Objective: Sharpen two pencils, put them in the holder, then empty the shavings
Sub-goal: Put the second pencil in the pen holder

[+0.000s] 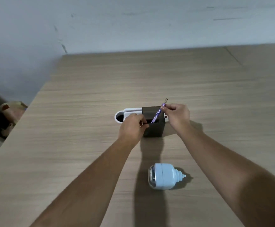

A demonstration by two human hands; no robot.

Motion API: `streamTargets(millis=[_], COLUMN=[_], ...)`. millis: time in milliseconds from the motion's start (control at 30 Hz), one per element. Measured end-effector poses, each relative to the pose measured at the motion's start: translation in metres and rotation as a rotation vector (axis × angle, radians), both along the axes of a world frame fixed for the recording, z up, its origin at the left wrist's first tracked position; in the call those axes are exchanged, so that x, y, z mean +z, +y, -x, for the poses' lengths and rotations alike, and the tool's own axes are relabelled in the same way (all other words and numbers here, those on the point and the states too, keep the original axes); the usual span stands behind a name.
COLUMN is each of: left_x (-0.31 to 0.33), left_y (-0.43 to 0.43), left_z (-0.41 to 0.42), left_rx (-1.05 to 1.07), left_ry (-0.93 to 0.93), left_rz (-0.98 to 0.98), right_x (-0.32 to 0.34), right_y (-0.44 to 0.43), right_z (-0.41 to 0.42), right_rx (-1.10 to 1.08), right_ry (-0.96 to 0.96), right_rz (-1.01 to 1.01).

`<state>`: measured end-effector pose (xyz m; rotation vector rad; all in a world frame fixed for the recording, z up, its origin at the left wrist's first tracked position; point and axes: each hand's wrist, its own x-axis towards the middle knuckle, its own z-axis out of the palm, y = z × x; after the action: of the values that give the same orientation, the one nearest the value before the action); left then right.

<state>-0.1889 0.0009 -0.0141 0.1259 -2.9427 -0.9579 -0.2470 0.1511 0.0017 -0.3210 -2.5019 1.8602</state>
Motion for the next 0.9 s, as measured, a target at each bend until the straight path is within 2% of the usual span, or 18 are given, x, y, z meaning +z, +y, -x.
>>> streamTargets(millis=[133,567,700,833,900], left_x=[0.012,0.057,0.044,0.023,0.019], left_y=[0.000,0.008,0.019,0.031,0.034], left_z=[-0.012,-0.078,-0.108,-0.135,-0.142], left_rx=[0.021,0.000,-0.083,-0.128,-0.144], left_ry=[-0.022,-0.020,-0.112,-0.214,-0.202], left_rz=[0.113,0.091,0.059,-0.002,-0.036], right_x=[0.008,0.052,0.042,0.019,0.007], right_y=[0.010,0.049,0.056,0.063,0.070], right_z=[-0.010,-0.078,-0.118,-0.149,-0.159], right_rx=[0.000,0.088,0.229,0.472,0.466], right_ry=[0.005,0.066,-0.011,-0.082,-0.075], right_rz=[-0.022,-0.054,-0.165,-0.387,-0.445])
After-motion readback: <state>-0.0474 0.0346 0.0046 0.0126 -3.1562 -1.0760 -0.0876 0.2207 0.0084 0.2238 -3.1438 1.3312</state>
